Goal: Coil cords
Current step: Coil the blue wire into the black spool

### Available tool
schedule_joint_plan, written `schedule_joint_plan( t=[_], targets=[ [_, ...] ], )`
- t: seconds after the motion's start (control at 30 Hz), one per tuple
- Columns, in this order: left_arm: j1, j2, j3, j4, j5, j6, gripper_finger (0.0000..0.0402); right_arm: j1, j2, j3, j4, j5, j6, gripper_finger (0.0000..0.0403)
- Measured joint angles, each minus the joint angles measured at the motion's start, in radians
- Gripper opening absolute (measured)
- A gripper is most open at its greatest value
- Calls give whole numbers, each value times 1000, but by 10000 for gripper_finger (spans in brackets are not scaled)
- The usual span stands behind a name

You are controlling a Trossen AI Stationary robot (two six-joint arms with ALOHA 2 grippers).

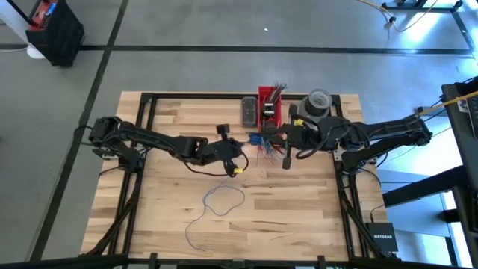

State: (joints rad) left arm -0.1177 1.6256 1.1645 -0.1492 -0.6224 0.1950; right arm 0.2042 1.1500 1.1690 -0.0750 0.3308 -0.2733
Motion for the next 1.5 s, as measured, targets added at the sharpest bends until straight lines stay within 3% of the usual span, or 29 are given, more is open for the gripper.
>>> schedule_joint_plan(
  t=[0.1, 0.23, 0.5, 0.83, 1.17, 1.5],
  targets=[
    [-10, -29, 1, -130, -58, -52, 4, 25, -12, -2, -42, 48, -1, 8],
    [-37, -80, 1, -244, -61, -120, 2, 47, -20, -1, -147, 112, 15, 8],
    [-100, -165, -10, -349, -60, -162, 2, 45, 44, 0, -396, 114, 67, 8],
    [-80, -284, -134, -191, -57, -218, 2, 43, 179, 0, -447, 134, 86, 8],
    [-76, -258, -146, 39, 168, -255, 3, -37, 357, 1, -345, 436, 237, 8],
    [-29, -196, -146, 132, 158, -216, 5, -54, 419, 0, -153, 307, 191, 8]
  ],
)
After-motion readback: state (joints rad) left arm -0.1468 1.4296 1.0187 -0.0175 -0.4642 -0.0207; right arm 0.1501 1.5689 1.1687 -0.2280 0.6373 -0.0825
